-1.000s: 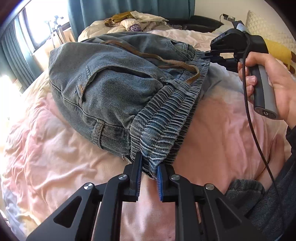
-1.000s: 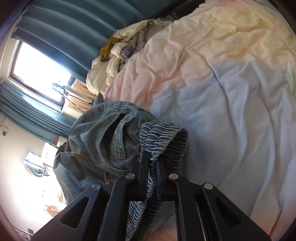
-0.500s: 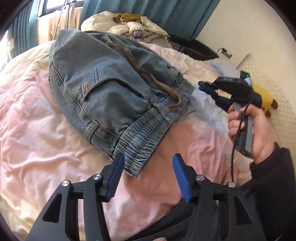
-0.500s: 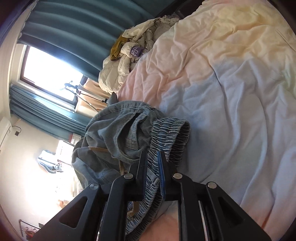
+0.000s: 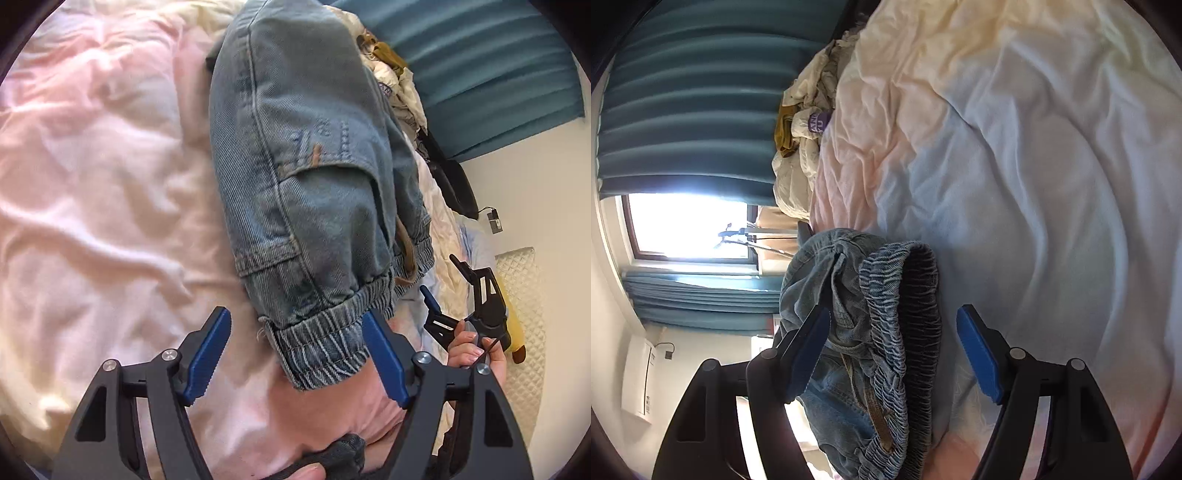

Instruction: Fold clothes

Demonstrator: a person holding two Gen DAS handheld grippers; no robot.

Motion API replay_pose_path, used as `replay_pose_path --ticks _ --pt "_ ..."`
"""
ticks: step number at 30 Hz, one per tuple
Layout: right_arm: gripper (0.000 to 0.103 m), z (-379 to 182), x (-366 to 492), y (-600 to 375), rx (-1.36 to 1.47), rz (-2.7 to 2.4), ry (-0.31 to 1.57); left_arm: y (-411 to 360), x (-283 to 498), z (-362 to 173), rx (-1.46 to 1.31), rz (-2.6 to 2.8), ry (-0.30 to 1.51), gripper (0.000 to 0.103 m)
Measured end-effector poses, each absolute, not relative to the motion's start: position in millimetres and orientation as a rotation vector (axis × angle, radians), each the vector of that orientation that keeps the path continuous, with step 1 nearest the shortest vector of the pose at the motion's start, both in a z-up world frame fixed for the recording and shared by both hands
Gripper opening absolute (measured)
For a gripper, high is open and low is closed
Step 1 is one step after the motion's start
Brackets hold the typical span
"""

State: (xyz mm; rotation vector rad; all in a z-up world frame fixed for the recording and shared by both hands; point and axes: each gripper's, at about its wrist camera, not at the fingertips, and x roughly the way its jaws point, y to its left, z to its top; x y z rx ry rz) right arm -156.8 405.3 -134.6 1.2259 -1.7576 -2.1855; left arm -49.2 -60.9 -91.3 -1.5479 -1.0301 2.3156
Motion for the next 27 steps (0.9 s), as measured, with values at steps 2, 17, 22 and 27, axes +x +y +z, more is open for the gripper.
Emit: replay_pose_path --ticks 2,17,22,27 --pt "0.072 -142.2 -164.3 399.5 1.254 -2.160 -1.743 -61.6 -49.1 -99.5 -1.575 2.270 -1.086 0.075" --pt "0.074 -151.3 -199.3 359.8 1.312 -2.290 -1.493 -73.1 -55.6 -125.3 -1.543 2.112 -1.231 0.075" --pt "0.074 -131.6 -194.7 358.0 1.148 -2.298 -1.500 -74.9 -57.9 -129.9 -1.506 2.033 -1.296 0.075" --pt "0.073 -97.3 -185.0 360.1 0.824 -2.205 -1.550 -67.5 -59.0 -137.7 -1.456 1.855 -1.365 0.075"
